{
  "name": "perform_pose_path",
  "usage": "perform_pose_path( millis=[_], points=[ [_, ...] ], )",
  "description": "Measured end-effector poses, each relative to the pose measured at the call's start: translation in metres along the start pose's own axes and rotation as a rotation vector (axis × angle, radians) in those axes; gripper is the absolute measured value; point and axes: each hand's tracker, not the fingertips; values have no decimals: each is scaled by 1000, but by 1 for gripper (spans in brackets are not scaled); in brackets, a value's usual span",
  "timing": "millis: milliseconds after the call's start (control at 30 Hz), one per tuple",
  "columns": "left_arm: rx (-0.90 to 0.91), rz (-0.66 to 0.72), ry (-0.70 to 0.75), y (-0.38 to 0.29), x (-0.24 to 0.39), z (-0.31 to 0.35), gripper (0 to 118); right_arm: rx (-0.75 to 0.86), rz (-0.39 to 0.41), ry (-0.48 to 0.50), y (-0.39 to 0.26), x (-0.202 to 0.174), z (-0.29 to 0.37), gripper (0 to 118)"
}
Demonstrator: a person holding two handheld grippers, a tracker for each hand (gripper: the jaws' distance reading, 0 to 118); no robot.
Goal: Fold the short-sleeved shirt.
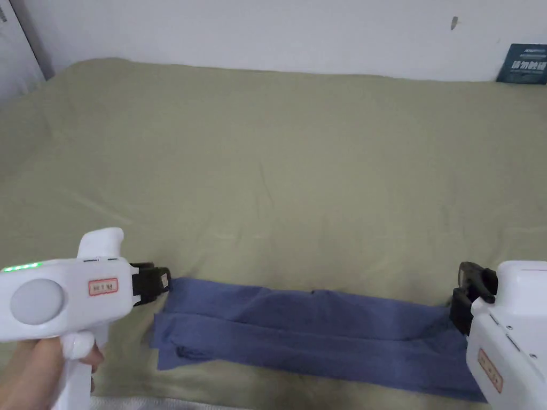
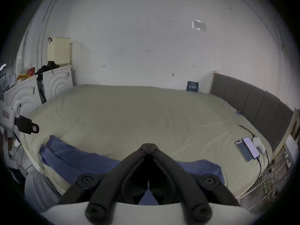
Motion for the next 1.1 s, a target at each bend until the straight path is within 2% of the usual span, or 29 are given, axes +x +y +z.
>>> perform_pose_path(
  millis=[167, 267, 333, 433, 467, 500, 533, 567, 667, 767, 900, 967, 1000, 1033, 1067, 1100],
  points=[
    [-175, 112, -172, 23, -49, -21, 0, 4, 11, 16, -1, -26, -3, 0],
    [-258, 177, -225, 28, -70, -35, 0, -9, 12, 34, -4, -36, -7, 0],
    [-285, 172, -250, 29, -79, -42, 0, -21, 21, 40, -6, -40, -10, 0],
    [-294, 193, -272, 25, -87, -46, 7, -37, 34, 47, -7, -41, -15, 0],
    [-295, 197, -282, 24, -89, -49, 22, -39, 39, 46, -7, -41, -16, 0],
    [-303, 201, -302, 21, -93, -48, 51, -42, 43, 46, -7, -41, -16, 0],
    [-315, 207, -328, 19, -94, -51, 89, -44, 43, 48, -6, -41, -16, 0],
    [-321, 217, -352, 16, -95, -55, 118, -47, 44, 48, -6, -41, -17, 0],
    [-350, 279, -422, 6, -106, -62, 114, -52, 44, 43, -7, -41, -18, 0],
    [-355, 285, -424, -1, -104, -73, 114, -66, 37, 45, -10, -39, -18, 0],
    [-367, 408, -579, -7, -97, -84, 113, -80, 31, 40, -14, -36, -18, 0],
    [-378, 381, -573, -18, -84, -90, 106, -84, 23, 39, -15, -35, -17, 0],
    [-384, 386, -578, -21, -79, -91, 98, -86, 21, 37, -15, -35, -16, 0],
    [-389, 388, -561, -21, -74, -95, 84, -86, 21, 39, -15, -34, -15, 0],
    [-380, 387, -492, -22, -71, -94, 42, -85, 23, 39, -15, -33, -14, 0],
    [-378, 358, -404, -24, -68, -95, 7, -84, 23, 39, -14, -32, -13, 0]
  ],
)
